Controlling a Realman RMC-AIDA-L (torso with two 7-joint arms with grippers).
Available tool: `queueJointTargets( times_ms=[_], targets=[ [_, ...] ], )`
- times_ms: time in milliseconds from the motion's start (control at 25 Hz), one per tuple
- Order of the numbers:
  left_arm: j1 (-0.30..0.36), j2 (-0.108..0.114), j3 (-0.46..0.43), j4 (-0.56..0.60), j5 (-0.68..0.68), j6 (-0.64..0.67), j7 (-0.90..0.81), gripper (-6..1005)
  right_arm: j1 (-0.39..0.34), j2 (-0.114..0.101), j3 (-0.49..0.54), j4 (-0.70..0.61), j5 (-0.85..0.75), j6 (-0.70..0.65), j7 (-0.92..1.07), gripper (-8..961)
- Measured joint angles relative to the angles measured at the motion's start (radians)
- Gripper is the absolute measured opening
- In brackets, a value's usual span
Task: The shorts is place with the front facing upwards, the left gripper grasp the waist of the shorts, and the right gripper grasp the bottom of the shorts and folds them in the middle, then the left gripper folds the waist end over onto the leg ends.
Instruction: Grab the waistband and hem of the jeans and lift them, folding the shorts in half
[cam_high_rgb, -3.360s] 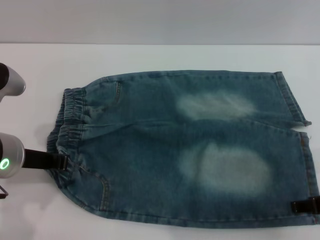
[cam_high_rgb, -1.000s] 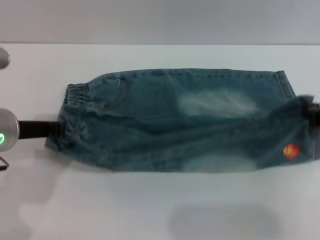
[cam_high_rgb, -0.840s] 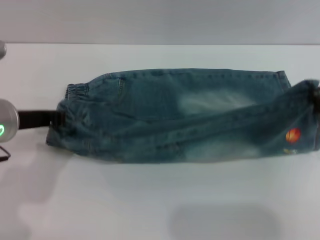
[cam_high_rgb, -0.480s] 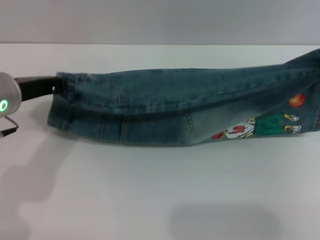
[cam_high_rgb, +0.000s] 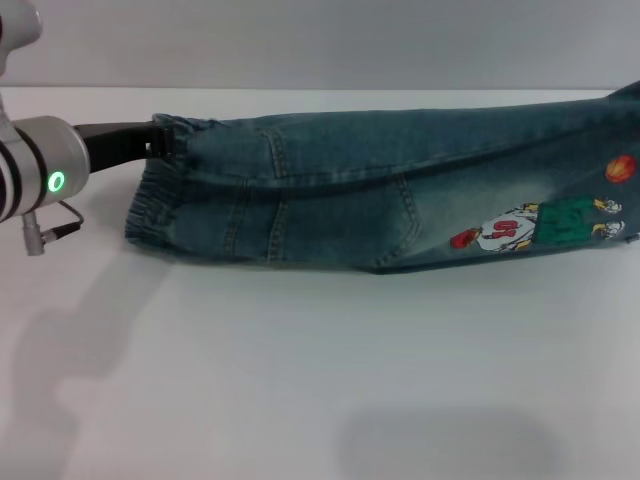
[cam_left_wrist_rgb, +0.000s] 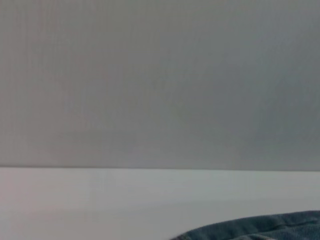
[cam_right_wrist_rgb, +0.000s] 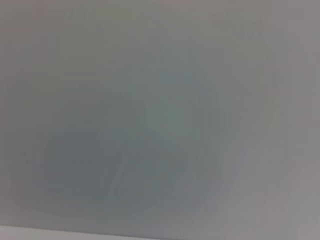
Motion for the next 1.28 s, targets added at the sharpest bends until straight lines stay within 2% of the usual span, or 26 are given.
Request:
queueJointTargets(
  times_ms=[320, 360, 400, 520, 600, 680, 880, 1120, 1280],
  targets=[
    [-0.031, 0.000, 0.002, 0.066, -0.014, 0.084, 0.008, 156, 0.030, -0.001, 0.003, -0.165, 0.003, -0.195, 0.000, 17],
    [-0.034, 0.000, 0.013, 0.098, -0.014, 0.152, 0.019, 160, 0.034, 0.000, 0.002, -0.187, -0.002, -0.228, 0.000, 17],
    [-0.034, 0.000, 0.013, 0.098, -0.014, 0.152, 0.019, 164, 0.039, 0.000, 0.002, -0.211, -0.010, -0.263, -0.001, 20],
    [-0.042, 0.000, 0.058, 0.202, -0.013, 0.358, 0.044, 175, 0.059, 0.000, 0.003, -0.305, -0.033, -0.422, -0.001, 28],
    [-0.042, 0.000, 0.058, 0.202, -0.013, 0.358, 0.044, 183, 0.079, -0.003, 0.004, -0.361, -0.036, -0.507, -0.001, 33],
    [-0.076, 0.002, 0.076, 0.268, -0.012, 0.423, 0.044, 191, 0.099, -0.005, 0.012, -0.386, -0.038, -0.518, -0.001, 100],
    [-0.111, 0.001, 0.077, 0.310, -0.005, 0.435, 0.044, 210, 0.115, -0.003, 0.009, -0.419, -0.075, -0.528, -0.003, 273],
    [-0.110, 0.000, 0.070, 0.300, -0.004, 0.431, 0.044, 400, 0.107, 0.000, -0.059, -0.441, -0.089, -0.581, -0.004, 480],
    [-0.103, 0.001, 0.044, 0.268, -0.006, 0.316, 0.043, 578, 0.108, 0.005, -0.179, -0.566, -0.089, -0.812, -0.004, 602]
  ],
)
